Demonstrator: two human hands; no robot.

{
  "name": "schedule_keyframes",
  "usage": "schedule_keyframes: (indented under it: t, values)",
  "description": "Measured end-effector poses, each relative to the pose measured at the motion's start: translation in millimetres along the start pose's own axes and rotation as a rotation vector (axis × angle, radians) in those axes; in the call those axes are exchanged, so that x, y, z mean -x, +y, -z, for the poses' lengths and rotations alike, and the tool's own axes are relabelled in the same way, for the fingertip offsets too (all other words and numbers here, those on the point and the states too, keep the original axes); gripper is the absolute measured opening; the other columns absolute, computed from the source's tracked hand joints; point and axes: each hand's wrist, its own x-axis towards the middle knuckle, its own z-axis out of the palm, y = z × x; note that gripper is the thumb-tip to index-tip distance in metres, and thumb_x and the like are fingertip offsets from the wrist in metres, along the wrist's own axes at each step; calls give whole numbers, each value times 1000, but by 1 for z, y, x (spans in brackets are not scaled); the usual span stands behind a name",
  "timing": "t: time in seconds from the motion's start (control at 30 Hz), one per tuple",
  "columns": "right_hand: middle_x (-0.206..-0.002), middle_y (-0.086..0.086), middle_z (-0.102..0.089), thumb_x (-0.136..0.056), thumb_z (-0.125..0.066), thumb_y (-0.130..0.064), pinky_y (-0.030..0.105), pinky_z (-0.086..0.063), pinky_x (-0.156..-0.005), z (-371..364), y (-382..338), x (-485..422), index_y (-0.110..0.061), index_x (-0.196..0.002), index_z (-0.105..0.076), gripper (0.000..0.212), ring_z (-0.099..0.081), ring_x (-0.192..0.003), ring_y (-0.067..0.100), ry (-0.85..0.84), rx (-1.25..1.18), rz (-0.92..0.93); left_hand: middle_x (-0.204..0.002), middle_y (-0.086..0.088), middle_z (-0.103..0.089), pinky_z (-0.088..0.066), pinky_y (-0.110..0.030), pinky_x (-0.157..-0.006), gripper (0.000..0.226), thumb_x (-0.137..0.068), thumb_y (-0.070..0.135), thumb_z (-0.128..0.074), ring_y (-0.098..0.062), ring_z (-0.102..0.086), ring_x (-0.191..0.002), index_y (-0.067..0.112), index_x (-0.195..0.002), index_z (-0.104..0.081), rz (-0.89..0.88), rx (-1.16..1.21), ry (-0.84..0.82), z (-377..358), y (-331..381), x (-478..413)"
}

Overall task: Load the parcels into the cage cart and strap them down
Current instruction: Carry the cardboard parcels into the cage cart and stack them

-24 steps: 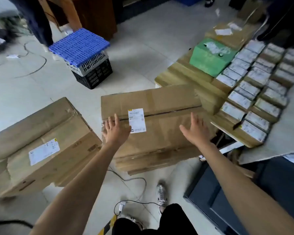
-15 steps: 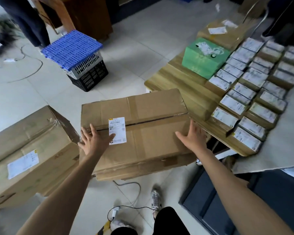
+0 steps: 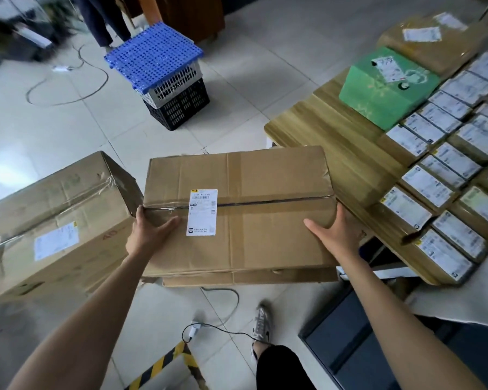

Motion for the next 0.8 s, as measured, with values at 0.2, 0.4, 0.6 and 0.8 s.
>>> schedule_keyframes:
  t: [0.2, 0.4, 0.6, 0.8]
  values:
    - [-157, 3, -39, -76, -69, -67, 50, -39, -108, 8, 1, 14, -24, -157, -23, 102, -42, -140, 30, 61, 27, 27, -146, -5, -53, -43, -47, -101, 110, -64, 76, -73, -34, -55, -128, 31, -152, -24, -21, 93, 16, 2, 0, 24]
    - [-144, 2, -53, -75, -64, -72, 51, -46, -103, 34, 8, 52, -29, -149, -36, 90, -52, -129, 31, 48, 79, 100, -141, -2, -58, -45, -43, -97, 97, -69, 74, -71, -35, -58, -124, 34, -148, -32, 38, 177, 70, 11, -43, 107]
    - [-147, 6, -50, -80, -65, -66, 54, -40, -103, 50, -20, 107, -29, -152, -33, 87, -48, -130, 36, -27, 160, 173, -135, -1, -62, -48, -41, -89, 86, -73, 71, -71, -32, -62, -118, 33, -143, -38, 103, 315, 150, 33, -115, 209]
    - [-155, 8, -41, -85, -72, -49, 48, -35, -109, 21, -71, 205, -22, -156, -30, 86, -41, -139, 32, -192, 152, 434, -135, 0, -62, -44, -41, -94, 78, -76, 70, -68, -33, -60, -120, 33, -139, -40, 320, 392, 367, 70, -222, 342]
